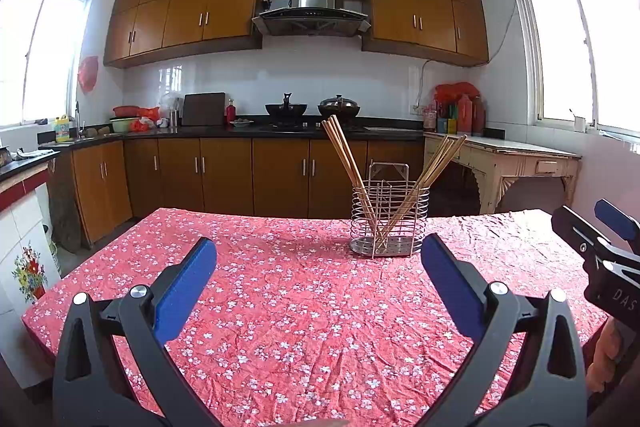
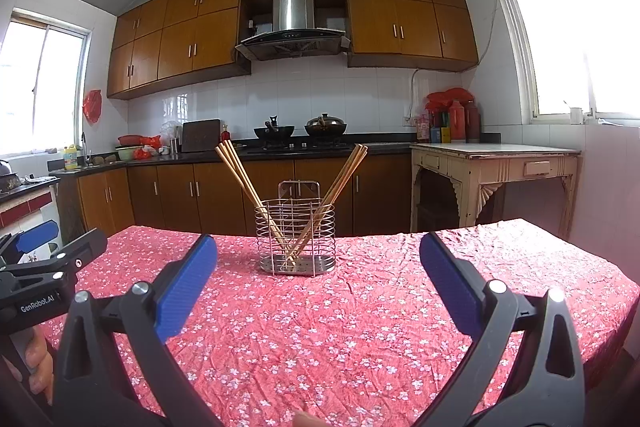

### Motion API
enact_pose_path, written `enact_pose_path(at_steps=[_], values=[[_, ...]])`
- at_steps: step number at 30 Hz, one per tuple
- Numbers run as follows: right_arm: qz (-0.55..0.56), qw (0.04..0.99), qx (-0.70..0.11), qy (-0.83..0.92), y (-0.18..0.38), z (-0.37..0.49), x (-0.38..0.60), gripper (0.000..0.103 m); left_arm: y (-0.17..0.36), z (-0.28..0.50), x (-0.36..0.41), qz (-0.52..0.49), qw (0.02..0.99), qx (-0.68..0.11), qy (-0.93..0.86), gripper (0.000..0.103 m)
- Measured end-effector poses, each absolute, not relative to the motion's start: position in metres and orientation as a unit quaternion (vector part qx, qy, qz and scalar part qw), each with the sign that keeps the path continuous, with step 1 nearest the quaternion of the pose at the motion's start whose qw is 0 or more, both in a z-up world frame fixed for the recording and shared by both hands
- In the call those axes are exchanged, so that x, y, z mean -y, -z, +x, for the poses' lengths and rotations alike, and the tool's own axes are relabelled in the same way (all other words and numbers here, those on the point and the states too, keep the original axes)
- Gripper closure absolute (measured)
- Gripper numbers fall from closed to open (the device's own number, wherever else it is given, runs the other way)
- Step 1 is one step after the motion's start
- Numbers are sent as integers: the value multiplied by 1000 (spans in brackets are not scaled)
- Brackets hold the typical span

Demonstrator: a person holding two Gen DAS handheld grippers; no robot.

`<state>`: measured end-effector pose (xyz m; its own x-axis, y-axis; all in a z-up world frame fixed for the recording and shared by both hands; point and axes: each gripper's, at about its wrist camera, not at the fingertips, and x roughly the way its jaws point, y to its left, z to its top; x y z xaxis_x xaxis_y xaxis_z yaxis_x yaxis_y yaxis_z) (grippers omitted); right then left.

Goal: Organize utensils

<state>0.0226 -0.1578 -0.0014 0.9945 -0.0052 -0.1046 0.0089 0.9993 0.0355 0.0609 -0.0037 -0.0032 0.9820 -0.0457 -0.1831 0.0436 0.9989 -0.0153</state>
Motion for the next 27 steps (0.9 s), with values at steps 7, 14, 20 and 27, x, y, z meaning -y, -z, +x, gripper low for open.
enact_pose_path(at_steps=[7, 14, 20, 27], values=[[18, 998, -52, 4, 1, 23, 157, 4, 3, 61, 4, -5, 995, -92, 23, 2], [19, 999, -51, 4, 1, 22, 157, 4, 3, 61, 5, -5, 995, -92, 23, 2], [19, 999, -51, 3, 2, 22, 156, 4, 3, 60, 5, -5, 996, -91, 22, 2], [19, 999, -51, 3, 2, 21, 156, 4, 3, 59, 7, -1, 996, -87, 14, 2]])
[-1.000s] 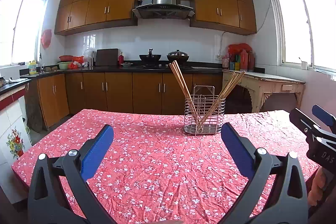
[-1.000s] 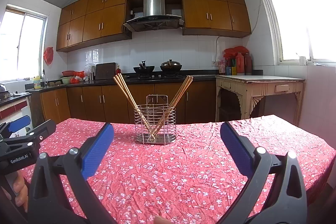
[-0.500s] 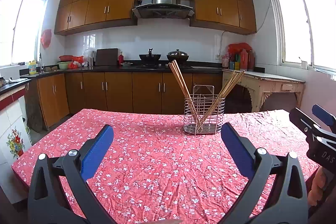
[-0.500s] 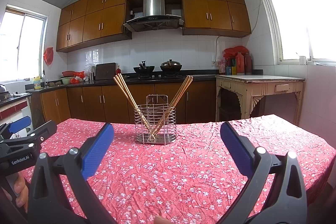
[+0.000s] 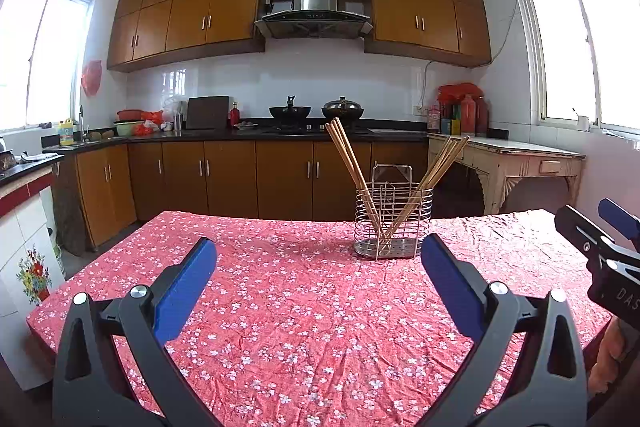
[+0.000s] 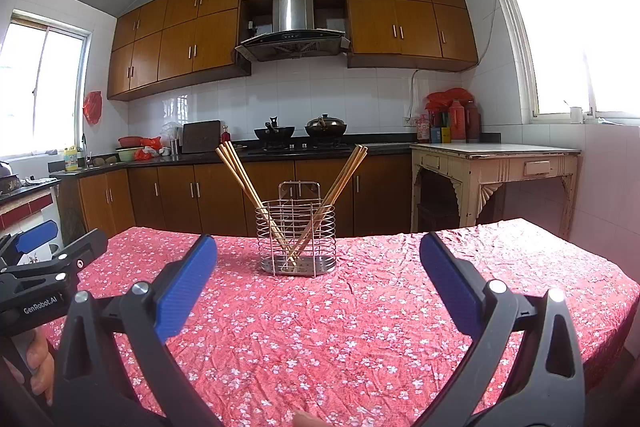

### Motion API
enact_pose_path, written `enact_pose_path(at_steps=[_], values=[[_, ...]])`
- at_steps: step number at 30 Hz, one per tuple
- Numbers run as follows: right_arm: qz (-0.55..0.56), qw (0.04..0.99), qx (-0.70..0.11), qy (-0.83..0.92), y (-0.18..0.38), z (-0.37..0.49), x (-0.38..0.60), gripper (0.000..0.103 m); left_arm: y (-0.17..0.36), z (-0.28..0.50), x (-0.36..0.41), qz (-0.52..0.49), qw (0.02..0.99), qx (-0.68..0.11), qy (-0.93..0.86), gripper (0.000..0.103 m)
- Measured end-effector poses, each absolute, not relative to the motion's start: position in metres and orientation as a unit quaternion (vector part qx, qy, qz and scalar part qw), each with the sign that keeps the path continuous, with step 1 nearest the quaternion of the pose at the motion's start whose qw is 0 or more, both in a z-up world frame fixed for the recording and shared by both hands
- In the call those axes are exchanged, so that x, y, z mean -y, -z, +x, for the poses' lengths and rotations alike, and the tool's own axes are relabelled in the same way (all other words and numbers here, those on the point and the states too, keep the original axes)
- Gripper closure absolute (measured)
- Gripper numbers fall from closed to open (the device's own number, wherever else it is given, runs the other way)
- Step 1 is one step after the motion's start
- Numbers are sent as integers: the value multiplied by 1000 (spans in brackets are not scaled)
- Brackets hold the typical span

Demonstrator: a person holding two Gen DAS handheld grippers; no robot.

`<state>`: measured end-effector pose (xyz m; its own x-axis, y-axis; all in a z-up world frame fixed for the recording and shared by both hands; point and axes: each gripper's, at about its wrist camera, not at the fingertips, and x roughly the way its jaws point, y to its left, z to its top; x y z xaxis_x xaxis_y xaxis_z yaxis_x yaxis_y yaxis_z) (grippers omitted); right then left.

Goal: Organize utensils

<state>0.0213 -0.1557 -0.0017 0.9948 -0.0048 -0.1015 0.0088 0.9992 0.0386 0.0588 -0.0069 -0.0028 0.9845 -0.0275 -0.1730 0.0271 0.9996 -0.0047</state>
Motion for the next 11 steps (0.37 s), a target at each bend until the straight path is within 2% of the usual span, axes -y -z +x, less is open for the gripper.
enact_pose_path(at_steps=[11], values=[[20, 999, -50, 3, 2, 21, 155, 4, 3, 60, 6, -6, 996, -92, 19, 2]])
